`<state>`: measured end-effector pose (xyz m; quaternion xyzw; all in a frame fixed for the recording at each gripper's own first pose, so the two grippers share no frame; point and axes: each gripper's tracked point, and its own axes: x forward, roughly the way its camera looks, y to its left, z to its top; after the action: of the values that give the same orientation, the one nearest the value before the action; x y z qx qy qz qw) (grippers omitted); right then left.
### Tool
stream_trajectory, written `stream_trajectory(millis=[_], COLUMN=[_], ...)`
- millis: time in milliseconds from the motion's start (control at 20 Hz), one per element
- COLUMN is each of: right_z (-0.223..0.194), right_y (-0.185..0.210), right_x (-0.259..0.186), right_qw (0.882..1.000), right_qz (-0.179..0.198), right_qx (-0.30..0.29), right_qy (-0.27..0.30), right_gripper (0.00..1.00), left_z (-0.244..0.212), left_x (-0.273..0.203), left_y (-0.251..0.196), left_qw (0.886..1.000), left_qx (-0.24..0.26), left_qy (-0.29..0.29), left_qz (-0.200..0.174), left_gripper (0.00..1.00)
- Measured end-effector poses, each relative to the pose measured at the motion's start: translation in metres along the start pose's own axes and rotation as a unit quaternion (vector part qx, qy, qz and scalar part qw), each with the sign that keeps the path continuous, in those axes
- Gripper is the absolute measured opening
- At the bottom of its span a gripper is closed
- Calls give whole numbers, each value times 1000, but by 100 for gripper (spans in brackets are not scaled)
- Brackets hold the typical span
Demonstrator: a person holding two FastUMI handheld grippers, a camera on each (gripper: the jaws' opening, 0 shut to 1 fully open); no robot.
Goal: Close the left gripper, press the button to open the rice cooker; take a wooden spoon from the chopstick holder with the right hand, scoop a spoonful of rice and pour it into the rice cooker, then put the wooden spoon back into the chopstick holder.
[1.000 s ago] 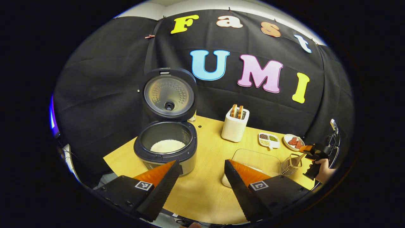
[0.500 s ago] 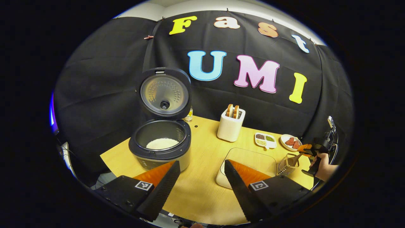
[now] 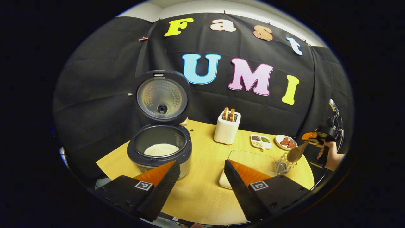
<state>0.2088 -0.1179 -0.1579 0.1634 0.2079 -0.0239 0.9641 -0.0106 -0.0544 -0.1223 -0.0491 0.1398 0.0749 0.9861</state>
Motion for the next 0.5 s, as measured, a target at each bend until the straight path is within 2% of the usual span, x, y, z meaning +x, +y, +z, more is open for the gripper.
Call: stream_trajectory(millis=[200,500], right_z=[8,-8], right_y=[34,104], right_x=[-33,-65], right_qw=[1000,998], right_qz=[17,56], right_qx=[0,-14], right_qy=[-16,-22], right_gripper=[16,17], left_z=[2,1], left_x=[2,7], left_y=[37,85], left_qw=[1000,1000], left_qx=[22,14], left_qy=[-4,3], left_qz=[-12,-24], left_gripper=[96,96])
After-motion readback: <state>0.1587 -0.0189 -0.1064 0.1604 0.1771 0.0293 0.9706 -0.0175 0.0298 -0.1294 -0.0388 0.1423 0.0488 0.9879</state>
